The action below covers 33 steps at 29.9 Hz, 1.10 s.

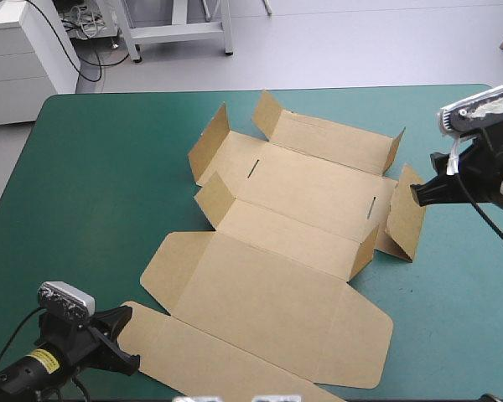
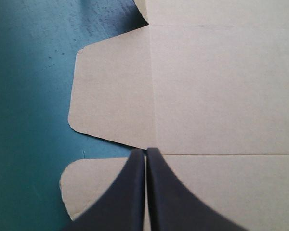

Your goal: Fold the box

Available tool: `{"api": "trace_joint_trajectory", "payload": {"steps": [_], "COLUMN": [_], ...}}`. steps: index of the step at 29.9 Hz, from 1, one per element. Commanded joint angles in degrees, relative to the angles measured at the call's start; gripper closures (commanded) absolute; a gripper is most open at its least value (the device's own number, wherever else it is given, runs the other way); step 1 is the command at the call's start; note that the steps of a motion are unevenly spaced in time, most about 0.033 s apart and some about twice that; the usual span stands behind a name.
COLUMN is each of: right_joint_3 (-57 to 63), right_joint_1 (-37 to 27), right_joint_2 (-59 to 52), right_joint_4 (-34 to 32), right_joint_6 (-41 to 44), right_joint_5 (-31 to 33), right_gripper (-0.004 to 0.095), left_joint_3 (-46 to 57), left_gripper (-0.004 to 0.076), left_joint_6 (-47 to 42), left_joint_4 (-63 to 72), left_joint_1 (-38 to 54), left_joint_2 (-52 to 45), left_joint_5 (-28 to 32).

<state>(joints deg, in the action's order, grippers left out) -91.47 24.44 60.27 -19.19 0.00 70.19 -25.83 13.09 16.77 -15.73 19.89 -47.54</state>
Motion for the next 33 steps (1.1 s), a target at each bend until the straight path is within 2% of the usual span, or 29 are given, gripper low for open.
{"api": "trace_joint_trajectory", "payload": {"steps": [1,8,13,25,29,33], "right_joint_3": [1.1,8.5,9.5,9.5,9.5,9.5], "right_joint_1": [-0.4,-2.3,-5.8,-19.6,-21.3,-21.3], "right_joint_2": [-1.7,-1.5,2.1,13.4,13.5,11.9], "right_joint_4": [-1.2,3.2,8.3,24.7,32.4,35.7], "right_joint_6": [1.2,2.9,2.1,-4.6,-4.8,-5.0], "right_joint_5": [-3.1,-3.1,-3.1,-3.1,-3.1,-3.1], "right_gripper": [0.0402,0.0402,0.0402,0.0402,0.0402,0.0402], "left_joint_3": [-1.4,-1.4,-1.4,-1.4,-1.4,-1.4], "left_gripper": [0.0732,0.0732,0.0732,0.0732,0.0732,0.0732], "left_joint_6": [-0.2,-0.2,-0.2,-0.2,-0.2,-0.2], "left_joint_4": [1.5,1.7,1.9,2.0,2.0,2.0], "left_joint_1": [-0.2,-0.2,-0.2,-0.2,-0.2,-0.2], "left_joint_2": [0.8,0.8,0.8,0.8,0.8,0.8], "left_joint_5": [3.6,3.6,3.6,3.6,3.5,3.5]}}
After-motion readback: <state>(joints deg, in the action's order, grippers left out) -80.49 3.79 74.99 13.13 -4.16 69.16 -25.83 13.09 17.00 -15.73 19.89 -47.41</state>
